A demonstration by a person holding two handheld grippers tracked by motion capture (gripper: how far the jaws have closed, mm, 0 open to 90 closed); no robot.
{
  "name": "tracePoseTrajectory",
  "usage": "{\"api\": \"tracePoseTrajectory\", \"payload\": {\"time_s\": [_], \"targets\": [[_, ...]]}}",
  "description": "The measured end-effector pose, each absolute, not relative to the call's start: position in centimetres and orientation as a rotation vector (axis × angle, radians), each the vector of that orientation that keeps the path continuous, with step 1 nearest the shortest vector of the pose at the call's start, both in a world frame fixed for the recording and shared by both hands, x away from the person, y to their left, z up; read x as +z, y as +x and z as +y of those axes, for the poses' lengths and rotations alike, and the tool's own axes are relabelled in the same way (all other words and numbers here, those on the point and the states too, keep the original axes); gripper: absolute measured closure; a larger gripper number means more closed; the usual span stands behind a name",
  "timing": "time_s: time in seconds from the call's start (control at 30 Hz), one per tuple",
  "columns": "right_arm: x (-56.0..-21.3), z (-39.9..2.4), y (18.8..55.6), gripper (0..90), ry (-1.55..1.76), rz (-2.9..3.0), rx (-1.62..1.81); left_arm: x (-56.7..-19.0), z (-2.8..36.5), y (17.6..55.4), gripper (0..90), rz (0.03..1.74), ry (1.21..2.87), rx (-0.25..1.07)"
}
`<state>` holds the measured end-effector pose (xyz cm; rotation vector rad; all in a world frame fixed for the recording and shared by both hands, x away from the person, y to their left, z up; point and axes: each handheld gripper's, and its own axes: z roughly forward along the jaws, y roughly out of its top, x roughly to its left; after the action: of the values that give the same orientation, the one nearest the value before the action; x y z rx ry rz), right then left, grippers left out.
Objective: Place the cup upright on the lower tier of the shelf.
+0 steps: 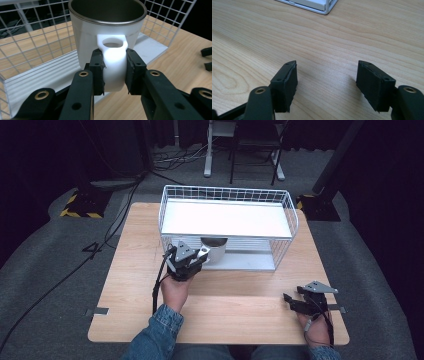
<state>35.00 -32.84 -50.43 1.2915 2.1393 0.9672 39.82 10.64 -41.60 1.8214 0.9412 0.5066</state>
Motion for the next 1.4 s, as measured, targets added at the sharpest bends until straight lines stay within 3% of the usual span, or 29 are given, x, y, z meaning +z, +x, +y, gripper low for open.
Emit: {"api": "tracePoseTrajectory", "payload": {"time_s": [0.43, 1.4], "targets": [[-50.4, -32.9, 35.0, 33.5, 1.293, 2.140, 0.968, -43.4, 10.6, 41.4, 71.5, 0.997, 1.801, 0.595], [-50.4, -32.8, 35.0, 33.3, 1.287, 2.137, 0.962, -45.8, 11.2, 43.1, 70.8, 1.068, 1.782, 0.561]]}}
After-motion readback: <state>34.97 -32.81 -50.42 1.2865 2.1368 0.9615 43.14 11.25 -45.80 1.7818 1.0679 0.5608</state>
